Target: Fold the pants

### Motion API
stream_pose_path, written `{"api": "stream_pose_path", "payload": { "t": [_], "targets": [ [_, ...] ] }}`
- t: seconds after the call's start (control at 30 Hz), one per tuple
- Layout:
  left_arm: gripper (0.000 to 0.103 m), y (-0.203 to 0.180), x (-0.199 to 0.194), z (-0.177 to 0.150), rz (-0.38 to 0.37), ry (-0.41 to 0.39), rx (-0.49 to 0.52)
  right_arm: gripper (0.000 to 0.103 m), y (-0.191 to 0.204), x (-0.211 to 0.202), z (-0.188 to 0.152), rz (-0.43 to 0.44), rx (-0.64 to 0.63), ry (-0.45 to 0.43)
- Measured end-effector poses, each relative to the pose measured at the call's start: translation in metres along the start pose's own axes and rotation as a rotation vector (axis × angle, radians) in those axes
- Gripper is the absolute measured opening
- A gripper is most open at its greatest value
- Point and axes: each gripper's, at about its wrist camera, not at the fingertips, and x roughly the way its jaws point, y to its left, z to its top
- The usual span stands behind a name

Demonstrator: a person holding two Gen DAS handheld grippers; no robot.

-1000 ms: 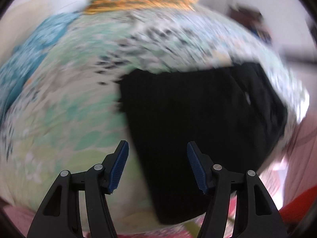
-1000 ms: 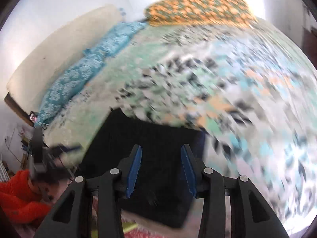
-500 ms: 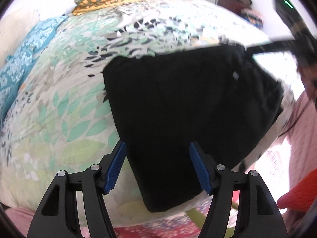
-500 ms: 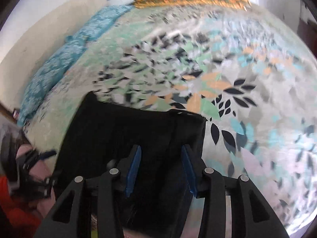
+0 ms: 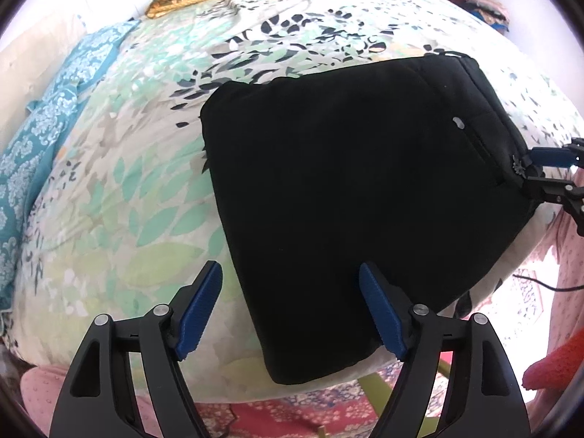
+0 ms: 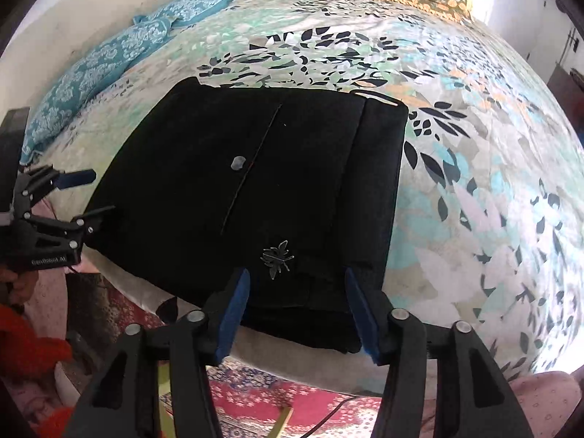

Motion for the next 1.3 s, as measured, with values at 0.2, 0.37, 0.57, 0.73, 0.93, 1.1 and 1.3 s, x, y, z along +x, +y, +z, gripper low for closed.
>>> {"api": "stream_pose_path", "payload": {
  "t": [0.2, 0.37, 0.57, 0.73, 0.93, 1.1, 1.3],
  "targets": [
    [0.081, 0.002, 0.001, -0.001, -0.01, 0.006, -0.017, 0.064, 0.003, 0.003, -0.001, -0.01, -0.021, -0.002],
    [0.082, 0.003, 0.001, -0.001, -0.01, 0.007, -0.016, 0.069, 0.008, 0.006, -0.001, -0.015, -0.03, -0.002],
    [0.084, 0.003, 0.003, -0.001, -0.009, 0.007, -0.018, 0.077, 0.01, 0.007, -0.001, 0.003, -0.031, -0.003],
    [0.087, 0.011, 0.005, -0.002, -0.044, 0.022, -0.063, 0.103, 0.037, 0.022, -0.006, -0.073, -0.164, 0.057],
    [0.088, 0.06, -0.011, 0.001, -0.161, -0.033, -0.233, 0.103, 0.002, -0.018, 0.005, 0.15, -0.064, -0.096],
    [0.09, 0.117, 0.026, 0.01, -0.348, 0.047, -0.465, 0.103, -0.09, 0.011, 0.021, 0.358, 0.267, -0.066],
    [0.098, 0.098, 0.067, 0.015, -0.455, 0.144, -0.447, 0.085, -0.128, 0.092, 0.022, 0.648, 0.49, 0.116]
  ]
}}
